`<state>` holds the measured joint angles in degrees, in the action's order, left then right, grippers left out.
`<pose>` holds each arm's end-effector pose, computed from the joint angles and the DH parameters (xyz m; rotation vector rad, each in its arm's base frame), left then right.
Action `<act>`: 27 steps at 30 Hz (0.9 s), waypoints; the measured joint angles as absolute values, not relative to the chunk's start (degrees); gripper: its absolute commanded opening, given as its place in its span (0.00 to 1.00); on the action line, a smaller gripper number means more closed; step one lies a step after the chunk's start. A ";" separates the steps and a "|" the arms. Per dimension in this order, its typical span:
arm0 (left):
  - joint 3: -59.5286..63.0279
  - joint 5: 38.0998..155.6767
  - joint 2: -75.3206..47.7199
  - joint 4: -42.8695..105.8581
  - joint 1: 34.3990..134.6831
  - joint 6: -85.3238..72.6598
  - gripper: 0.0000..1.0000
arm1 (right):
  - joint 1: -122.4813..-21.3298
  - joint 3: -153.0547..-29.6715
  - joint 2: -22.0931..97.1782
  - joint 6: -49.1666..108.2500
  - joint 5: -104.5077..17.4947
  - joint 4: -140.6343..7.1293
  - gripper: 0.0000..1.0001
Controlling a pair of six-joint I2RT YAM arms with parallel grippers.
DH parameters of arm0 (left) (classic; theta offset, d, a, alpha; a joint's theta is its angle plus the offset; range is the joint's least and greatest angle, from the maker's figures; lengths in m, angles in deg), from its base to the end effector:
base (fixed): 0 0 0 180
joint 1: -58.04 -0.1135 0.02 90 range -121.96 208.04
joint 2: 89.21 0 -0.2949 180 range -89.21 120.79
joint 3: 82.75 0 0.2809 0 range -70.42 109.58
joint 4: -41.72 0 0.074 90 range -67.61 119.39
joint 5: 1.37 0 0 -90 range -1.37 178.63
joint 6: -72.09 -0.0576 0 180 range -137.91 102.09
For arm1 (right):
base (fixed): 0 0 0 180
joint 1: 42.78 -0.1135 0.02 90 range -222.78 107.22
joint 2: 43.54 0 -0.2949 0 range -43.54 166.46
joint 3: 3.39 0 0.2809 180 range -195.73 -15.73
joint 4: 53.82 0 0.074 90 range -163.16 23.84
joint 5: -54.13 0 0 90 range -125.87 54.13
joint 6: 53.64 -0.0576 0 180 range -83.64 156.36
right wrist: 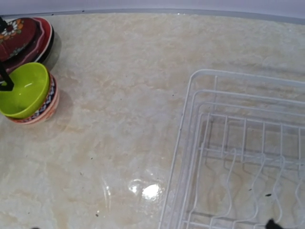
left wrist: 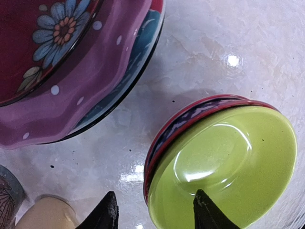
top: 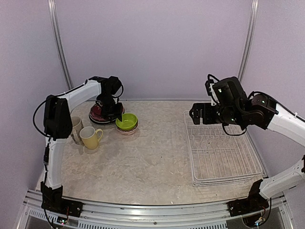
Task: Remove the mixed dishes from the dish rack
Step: Hold the bowl, then reset both arms
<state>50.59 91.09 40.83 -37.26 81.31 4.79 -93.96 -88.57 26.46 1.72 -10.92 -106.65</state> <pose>0.4792 -0.2088 0.2280 0.0224 2.9214 -0.2011 0.2008 0.2109 0.3871 -0.0786 2.1805 0.3744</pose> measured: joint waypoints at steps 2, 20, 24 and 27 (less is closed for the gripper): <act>50.59 90.82 40.50 -37.70 81.33 4.87 0.66 | -93.85 -88.90 26.52 2.77 -10.63 -106.63 1.00; 32.63 90.08 -17.35 -17.74 81.59 -1.68 0.99 | -92.10 -93.46 16.45 28.19 -8.25 -89.16 1.00; 20.98 91.00 -31.30 -8.45 81.59 -3.10 0.99 | -92.10 -93.79 13.24 33.02 -9.21 -84.22 1.00; 16.91 91.48 -37.42 -4.19 81.59 -4.20 0.99 | -92.10 -93.90 12.23 35.43 -9.69 -82.21 1.00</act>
<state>16.91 91.48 -37.42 -4.19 81.59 -4.20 -92.10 -93.90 12.23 35.43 -9.69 -82.21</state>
